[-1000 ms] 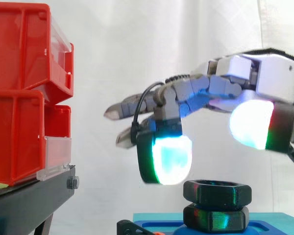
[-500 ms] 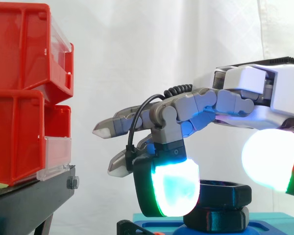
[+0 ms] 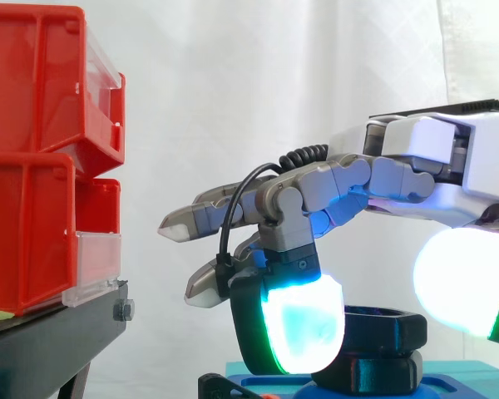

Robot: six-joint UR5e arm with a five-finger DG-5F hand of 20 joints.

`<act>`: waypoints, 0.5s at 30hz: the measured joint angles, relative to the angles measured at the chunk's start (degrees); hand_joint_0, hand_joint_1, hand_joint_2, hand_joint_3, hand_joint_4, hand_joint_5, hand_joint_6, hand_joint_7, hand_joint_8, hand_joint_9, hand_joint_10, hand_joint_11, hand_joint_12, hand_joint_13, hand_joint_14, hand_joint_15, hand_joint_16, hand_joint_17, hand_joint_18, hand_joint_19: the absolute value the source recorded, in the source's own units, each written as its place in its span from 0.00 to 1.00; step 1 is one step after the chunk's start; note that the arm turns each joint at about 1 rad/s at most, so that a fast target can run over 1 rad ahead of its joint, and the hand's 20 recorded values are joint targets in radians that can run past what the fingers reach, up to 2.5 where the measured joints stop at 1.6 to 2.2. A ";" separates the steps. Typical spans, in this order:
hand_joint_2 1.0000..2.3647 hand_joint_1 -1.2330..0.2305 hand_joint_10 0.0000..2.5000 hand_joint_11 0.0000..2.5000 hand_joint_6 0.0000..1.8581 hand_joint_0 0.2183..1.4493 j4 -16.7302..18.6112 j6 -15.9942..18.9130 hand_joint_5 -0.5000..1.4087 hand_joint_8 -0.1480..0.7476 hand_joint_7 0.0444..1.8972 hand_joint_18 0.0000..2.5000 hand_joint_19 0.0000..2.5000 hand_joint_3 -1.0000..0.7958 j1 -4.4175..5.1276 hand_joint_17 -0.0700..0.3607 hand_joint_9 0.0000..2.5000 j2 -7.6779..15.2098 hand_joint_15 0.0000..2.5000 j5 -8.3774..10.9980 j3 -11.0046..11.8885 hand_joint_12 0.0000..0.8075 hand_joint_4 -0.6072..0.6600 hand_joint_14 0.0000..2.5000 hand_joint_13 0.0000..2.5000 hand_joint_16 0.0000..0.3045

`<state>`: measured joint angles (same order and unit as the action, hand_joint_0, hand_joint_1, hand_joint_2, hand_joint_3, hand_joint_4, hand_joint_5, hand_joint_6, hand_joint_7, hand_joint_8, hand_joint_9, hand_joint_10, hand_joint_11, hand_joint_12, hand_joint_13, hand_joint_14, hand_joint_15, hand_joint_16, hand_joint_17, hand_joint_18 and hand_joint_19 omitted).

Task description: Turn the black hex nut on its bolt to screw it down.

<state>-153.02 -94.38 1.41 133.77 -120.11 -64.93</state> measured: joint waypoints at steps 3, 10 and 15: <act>0.00 0.68 0.00 0.02 0.28 0.19 -0.09 -0.12 0.25 0.41 0.76 0.09 0.06 0.28 -0.22 0.39 0.33 0.00 0.00 -0.25 -0.01 0.40 0.58 0.00 0.16 0.14; 0.00 0.68 0.00 0.02 0.28 0.19 0.04 -0.19 0.25 0.41 0.77 0.09 0.07 0.28 -1.15 0.39 0.32 0.00 0.00 -1.50 0.00 0.41 0.58 0.00 0.16 0.15; 0.00 0.68 0.00 0.02 0.28 0.19 0.03 -0.19 0.25 0.41 0.77 0.09 0.06 0.28 -1.97 0.39 0.32 0.00 0.00 -2.95 0.03 0.41 0.57 0.00 0.16 0.15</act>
<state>-152.99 -94.57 -0.56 133.77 -123.05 -64.90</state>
